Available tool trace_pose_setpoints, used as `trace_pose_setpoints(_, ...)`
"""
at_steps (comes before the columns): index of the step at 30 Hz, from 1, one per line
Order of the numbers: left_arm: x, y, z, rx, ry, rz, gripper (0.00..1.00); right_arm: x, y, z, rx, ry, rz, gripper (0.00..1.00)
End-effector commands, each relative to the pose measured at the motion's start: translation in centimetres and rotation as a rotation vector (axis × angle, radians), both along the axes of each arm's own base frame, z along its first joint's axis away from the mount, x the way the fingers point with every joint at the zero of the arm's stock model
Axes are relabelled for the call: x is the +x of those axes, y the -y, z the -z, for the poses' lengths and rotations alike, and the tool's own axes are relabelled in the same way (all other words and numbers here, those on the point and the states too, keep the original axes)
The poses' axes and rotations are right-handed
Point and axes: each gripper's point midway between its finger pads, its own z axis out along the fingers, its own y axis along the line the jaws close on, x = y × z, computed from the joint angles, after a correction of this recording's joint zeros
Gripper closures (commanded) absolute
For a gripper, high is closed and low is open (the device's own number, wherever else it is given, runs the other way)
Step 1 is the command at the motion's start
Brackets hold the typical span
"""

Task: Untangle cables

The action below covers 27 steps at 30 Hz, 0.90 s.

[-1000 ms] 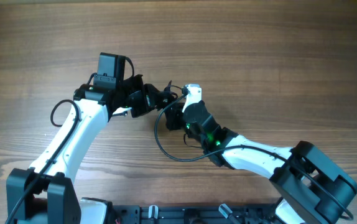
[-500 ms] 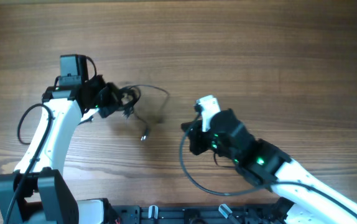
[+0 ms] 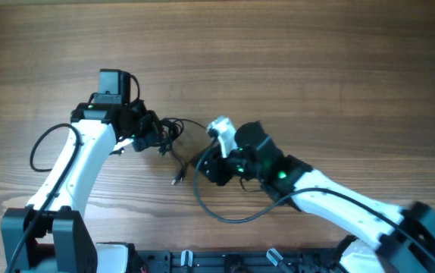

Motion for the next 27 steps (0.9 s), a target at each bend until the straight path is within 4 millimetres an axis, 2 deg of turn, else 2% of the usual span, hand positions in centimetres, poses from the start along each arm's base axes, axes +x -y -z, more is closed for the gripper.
trace_pose_setpoints(1, -0.8, 2.1, -0.5, -0.086, -0.068, -0.074, 0.96, 1.0, -1.0, 2.6, -0.008, -0.072, 0.095, 0.63)
trace_pose_setpoints(3, -1.3, 3.2, -0.8, -0.136, -0.09, -0.062, 0.96, 2.6, -1.3, 2.7, 0.021, -0.051, 0.166, 0.59)
trace_pose_setpoints(5, -1.4, 3.8, -1.1, -0.174, -0.096, -0.049, 0.96, 3.0, -1.8, 2.5, 0.052, -0.04, 0.173, 0.54)
trace_pose_setpoints(10, -1.7, 4.7, -1.6, -0.236, -0.108, -0.027, 0.96, 3.8, -1.5, 3.7, 0.033, -0.052, 0.228, 0.54)
trace_pose_setpoints(14, -1.9, 5.4, -1.8, -0.259, -0.113, -0.009, 0.96, 5.7, -0.4, 3.8, 0.025, -0.038, 0.361, 0.55)
trace_pose_setpoints(16, -2.1, 5.8, -1.9, -0.261, -0.115, 0.002, 0.96, 5.8, -1.0, 2.9, 0.069, -0.032, 0.351, 0.63)
trace_pose_setpoints(19, -2.3, 6.4, -2.1, -0.285, -0.121, 0.019, 0.96, 4.7, -2.3, 1.7, 0.144, -0.08, 0.284, 0.78)
trace_pose_setpoints(20, -2.3, 6.4, -2.1, -0.285, -0.121, 0.019, 0.96, 4.2, -2.6, 1.7, 0.146, -0.092, 0.261, 0.79)
trace_pose_setpoints(21, -2.3, 6.4, -2.1, -0.285, -0.12, 0.019, 0.96, 3.7, -2.6, 2.1, 0.132, -0.105, 0.25, 0.81)
trace_pose_setpoints(22, -2.2, 6.2, -2.1, -0.278, -0.117, 0.015, 0.96, 2.9, -2.2, 3.6, 0.07, -0.145, 0.251, 0.88)
trace_pose_setpoints(24, -1.7, 6.0, -2.0, -0.26, -0.093, 0.01, 0.96, 2.2, -1.5, 5.1, 0.01, -0.189, 0.252, 0.94)
trace_pose_setpoints(27, -0.4, 5.1, -1.9, -0.216, -0.037, -0.01, 0.96, 0.4, -1.9, 5.3, 0.01, -0.246, 0.165, 0.96)
